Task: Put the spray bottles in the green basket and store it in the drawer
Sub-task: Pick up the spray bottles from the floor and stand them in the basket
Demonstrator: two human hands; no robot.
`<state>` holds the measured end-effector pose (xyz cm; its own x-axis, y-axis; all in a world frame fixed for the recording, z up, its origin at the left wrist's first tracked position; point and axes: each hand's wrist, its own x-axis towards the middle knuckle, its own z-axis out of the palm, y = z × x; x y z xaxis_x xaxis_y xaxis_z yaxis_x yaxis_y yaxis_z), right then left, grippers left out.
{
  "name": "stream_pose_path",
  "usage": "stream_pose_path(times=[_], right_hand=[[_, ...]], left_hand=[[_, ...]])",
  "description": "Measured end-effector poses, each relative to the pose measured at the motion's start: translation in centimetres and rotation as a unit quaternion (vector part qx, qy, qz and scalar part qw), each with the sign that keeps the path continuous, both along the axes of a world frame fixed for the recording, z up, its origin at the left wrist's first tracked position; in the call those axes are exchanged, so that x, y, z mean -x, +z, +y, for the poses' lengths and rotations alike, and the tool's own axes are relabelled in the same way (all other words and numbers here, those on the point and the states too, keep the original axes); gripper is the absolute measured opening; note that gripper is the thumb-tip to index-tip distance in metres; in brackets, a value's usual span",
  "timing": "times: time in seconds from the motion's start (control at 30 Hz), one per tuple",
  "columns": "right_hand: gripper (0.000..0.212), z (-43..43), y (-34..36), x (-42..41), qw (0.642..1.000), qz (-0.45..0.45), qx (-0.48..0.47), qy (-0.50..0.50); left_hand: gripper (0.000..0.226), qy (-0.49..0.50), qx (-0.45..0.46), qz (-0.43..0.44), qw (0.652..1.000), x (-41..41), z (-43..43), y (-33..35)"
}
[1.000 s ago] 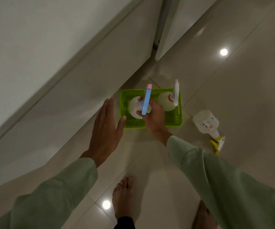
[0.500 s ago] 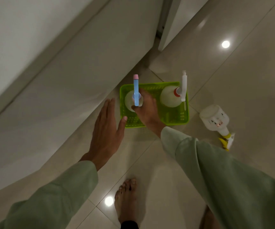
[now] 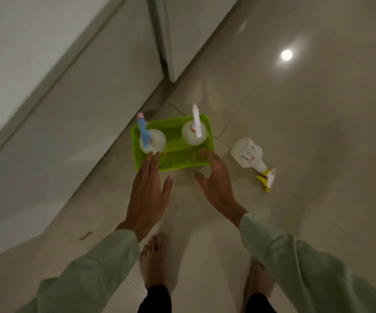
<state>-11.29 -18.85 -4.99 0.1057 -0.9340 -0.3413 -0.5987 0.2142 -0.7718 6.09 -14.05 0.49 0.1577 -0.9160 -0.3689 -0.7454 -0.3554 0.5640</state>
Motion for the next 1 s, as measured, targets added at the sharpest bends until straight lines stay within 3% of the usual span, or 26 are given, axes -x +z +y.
stream_pose_path(times=[0.4, 0.7, 0.9, 1.0], right_hand=[[0.070, -2.1, -1.5, 19.5, 0.990, 0.135, -0.039, 0.023], [0.065, -2.5, -9.1, 23.4, 0.979, 0.180, -0.094, 0.032], [0.045, -2.3, -12.2, 22.7, 0.971, 0.231, -0.029, 0.055], [0.037, -2.1, -12.3, 22.4, 0.980, 0.193, -0.031, 0.032]], left_hand=[[0.066, -0.062, -0.015, 0.007, 0.998, 13.1, -1.2, -1.9], [0.064, -0.065, -0.022, 0.006, 0.998, 18.0, -3.4, -7.5], [0.065, -0.073, -0.029, -0.005, 0.997, 18.8, -3.5, -10.7], [0.065, -0.076, -0.040, -0.009, 0.996, 18.6, -3.0, -10.9]])
